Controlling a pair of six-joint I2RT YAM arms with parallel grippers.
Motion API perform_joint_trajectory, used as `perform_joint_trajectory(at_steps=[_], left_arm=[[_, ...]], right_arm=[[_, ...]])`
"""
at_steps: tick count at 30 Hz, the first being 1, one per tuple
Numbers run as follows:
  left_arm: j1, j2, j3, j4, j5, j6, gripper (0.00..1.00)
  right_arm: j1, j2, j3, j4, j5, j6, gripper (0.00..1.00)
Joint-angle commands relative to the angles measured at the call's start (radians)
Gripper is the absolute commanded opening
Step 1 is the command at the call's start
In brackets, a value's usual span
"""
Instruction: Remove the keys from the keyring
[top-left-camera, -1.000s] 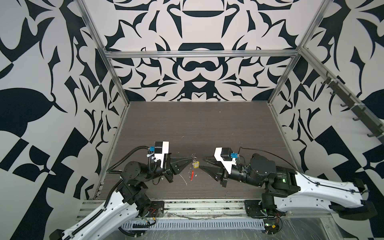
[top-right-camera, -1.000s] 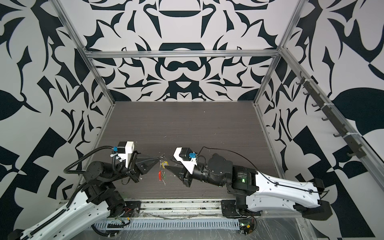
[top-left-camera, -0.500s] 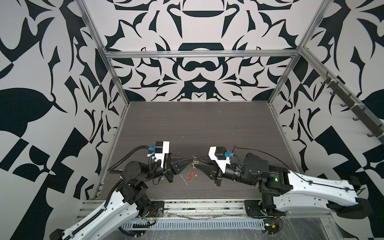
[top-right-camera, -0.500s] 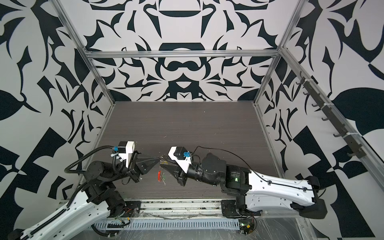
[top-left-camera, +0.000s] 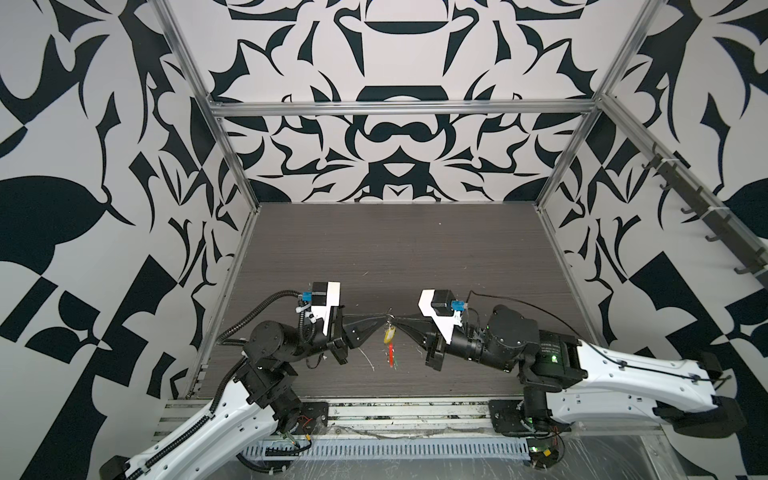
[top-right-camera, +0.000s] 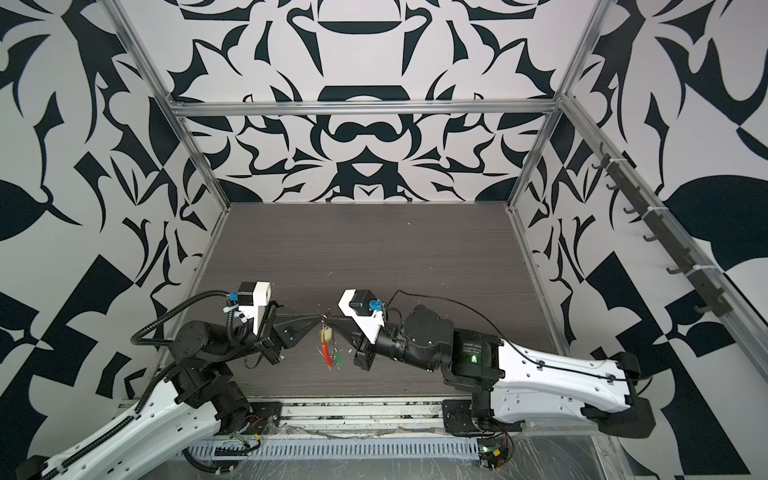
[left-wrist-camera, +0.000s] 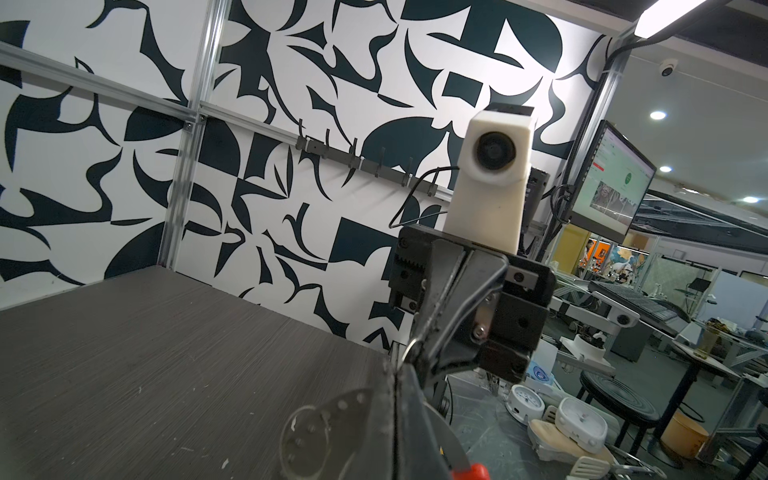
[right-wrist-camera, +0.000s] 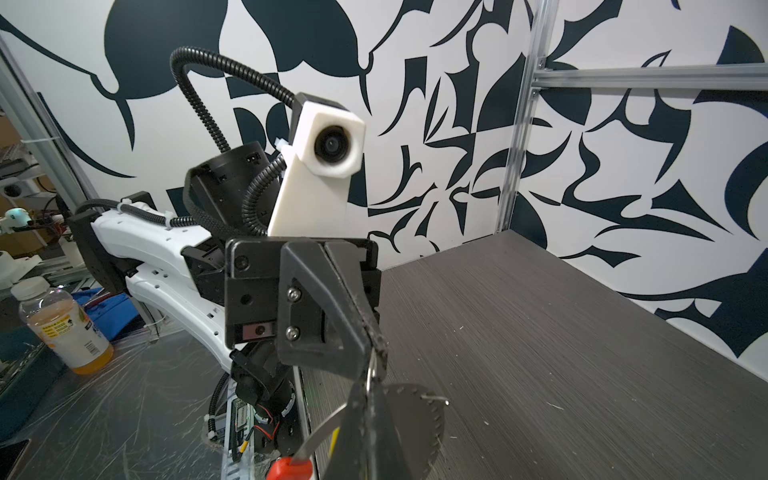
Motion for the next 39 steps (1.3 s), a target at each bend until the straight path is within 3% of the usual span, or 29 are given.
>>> perform_joint_trajectory(at_steps=[1,4,8,14,21,28,39], left_arm=[[-0.002,-0.009,0.03,-0.045,-0.025,-0.016,0.14],[-0.002,-0.037,0.029,-0.103,-0.059,0.002,0.36],[-0.002,-0.057,0.045,-0.181,-0.061,0.033,0.45],[-0.002,-0.008,0.096,-0.286,-0.017,0.067,0.45],[-0.001,0.058,0.11,-0.288,0.005,0.056,0.45],[0.0,0.137,0.129,-0.248,0.065,0.033,0.4],[0.0,0.191,0.142,-0.187,0.133,0.001,0.31]], right_arm=[[-0.009,-0.03,0.06,-0.038,0.038,0.003,0.0],[-0.064,-0.037,0.092,-0.145,0.016,0.026,0.0],[-0.226,-0.021,0.155,-0.298,-0.17,0.07,0.0],[-0.45,0.043,0.244,-0.47,-0.518,0.068,0.0],[-0.483,0.106,0.316,-0.628,-0.698,-0.027,0.0],[-0.485,0.133,0.324,-0.656,-0.822,-0.067,0.0],[-0.483,0.173,0.349,-0.674,-0.862,-0.08,0.0]])
